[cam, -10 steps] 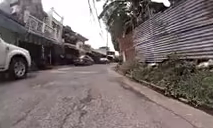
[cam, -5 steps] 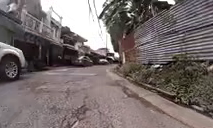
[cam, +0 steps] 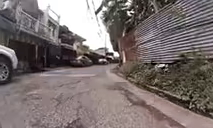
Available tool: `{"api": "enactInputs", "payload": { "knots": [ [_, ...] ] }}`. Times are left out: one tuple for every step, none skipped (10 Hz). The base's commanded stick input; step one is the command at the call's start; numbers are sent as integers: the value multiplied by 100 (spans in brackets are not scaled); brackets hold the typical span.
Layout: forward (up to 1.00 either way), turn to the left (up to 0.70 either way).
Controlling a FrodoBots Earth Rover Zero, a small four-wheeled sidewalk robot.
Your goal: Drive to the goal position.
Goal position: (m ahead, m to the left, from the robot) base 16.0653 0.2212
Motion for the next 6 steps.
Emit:
{"api": "enactInputs", "payload": {
  "knots": [
    [70, 1],
    [70, 1],
    [70, 1],
    [70, 1],
    [70, 1],
    [70, 1]
  ]
}}
